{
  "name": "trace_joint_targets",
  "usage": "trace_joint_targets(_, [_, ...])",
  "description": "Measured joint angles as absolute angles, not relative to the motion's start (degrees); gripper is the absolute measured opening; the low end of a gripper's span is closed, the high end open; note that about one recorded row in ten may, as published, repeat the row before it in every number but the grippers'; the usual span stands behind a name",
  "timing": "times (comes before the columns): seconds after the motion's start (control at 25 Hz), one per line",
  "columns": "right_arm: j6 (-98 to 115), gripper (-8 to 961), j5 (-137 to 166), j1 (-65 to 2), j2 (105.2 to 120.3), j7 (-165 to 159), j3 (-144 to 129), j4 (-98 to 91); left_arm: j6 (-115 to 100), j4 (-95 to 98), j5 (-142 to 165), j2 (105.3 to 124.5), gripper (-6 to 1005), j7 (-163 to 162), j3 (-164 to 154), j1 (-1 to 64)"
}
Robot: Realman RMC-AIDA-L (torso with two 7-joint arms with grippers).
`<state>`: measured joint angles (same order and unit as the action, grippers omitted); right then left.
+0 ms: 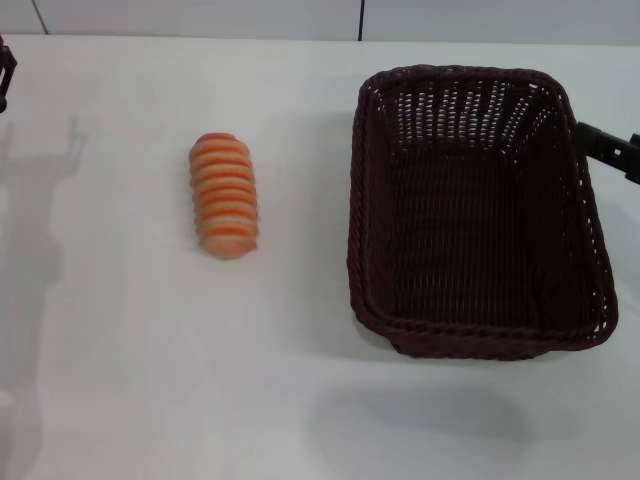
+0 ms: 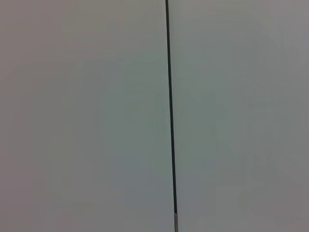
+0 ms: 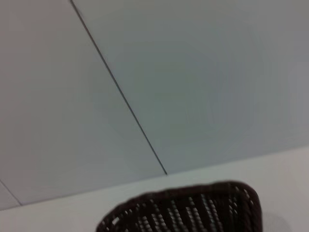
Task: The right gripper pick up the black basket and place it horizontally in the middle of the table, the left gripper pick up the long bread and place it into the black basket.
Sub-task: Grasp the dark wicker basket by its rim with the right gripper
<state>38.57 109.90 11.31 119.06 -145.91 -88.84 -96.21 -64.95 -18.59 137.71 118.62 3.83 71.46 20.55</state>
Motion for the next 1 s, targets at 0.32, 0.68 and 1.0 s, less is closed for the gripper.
trace_joint_targets(0.32, [43.1, 829, 112.0, 6.1, 119.06, -148.7, -84.6, -89.3, -65.0, -18.7, 137.7, 118.56, 848, 3.6, 71.5, 20.1])
trace_joint_targets(0.68, [44.0, 813, 112.4, -0.7, 118.91, -148.6, -84.6, -80.9, -65.0, -18.5, 137.7, 118.56, 848, 3.7, 71.5, 20.2])
trace_joint_targets(1.0, [44.4, 762, 117.0, -4.3, 119.02, -147.5, -84.8, -78.3, -64.9, -18.5, 137.7, 118.56, 848, 3.6, 71.5, 20.4])
